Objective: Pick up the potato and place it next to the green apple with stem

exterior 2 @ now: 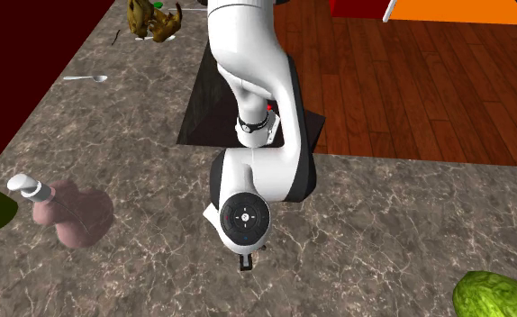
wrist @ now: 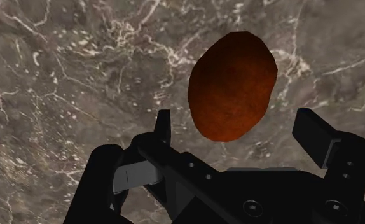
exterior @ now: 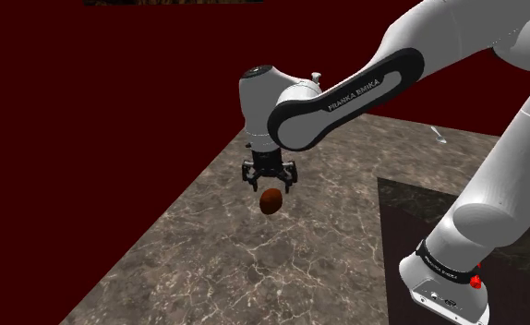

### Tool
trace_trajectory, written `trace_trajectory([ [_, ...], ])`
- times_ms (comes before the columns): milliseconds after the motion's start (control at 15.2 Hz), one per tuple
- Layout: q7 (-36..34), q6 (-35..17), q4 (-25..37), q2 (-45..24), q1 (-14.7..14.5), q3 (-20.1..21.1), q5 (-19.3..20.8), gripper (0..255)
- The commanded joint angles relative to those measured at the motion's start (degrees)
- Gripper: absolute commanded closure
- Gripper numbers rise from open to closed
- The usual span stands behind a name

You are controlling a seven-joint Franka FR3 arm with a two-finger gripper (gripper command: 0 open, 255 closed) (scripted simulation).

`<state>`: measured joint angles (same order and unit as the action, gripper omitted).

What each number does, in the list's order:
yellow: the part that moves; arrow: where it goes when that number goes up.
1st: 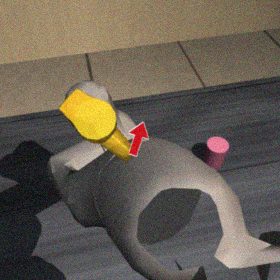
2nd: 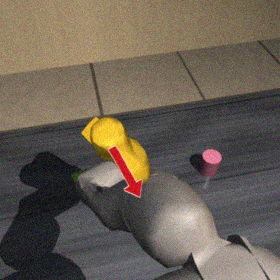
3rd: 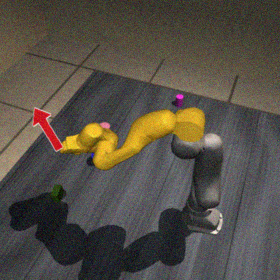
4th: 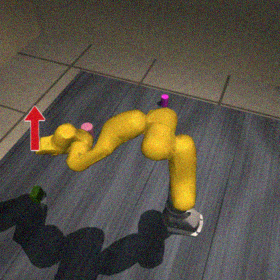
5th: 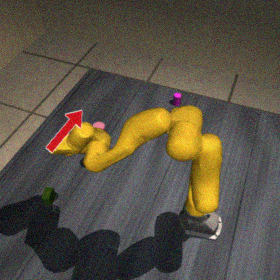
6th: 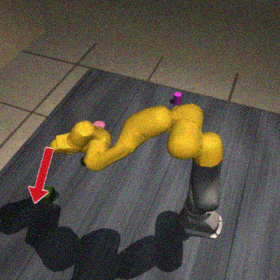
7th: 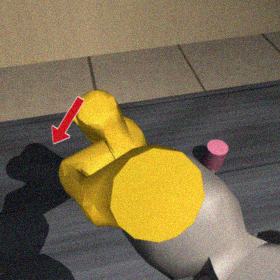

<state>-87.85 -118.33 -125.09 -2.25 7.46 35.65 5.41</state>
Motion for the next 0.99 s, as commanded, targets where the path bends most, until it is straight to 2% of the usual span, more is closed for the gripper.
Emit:
trace_trajectory([
  [0, -1.2, -1.5, -0.6, -1.2, -0.1, -0.1, 0.9, 0],
  [330, -2.2, -4.9, -2.6, -3.0, -0.1, -0.3, 2.4, 0],
  [792, -2.2, -4.8, -2.6, -3.0, -0.1, -0.3, 2.4, 0],
  [858, -2.2, -4.8, -2.6, -3.0, -0.1, -0.3, 2.4, 255],
  [924, -2.2, -4.8, -2.6, -3.0, -0.1, -0.3, 2.4, 255],
])
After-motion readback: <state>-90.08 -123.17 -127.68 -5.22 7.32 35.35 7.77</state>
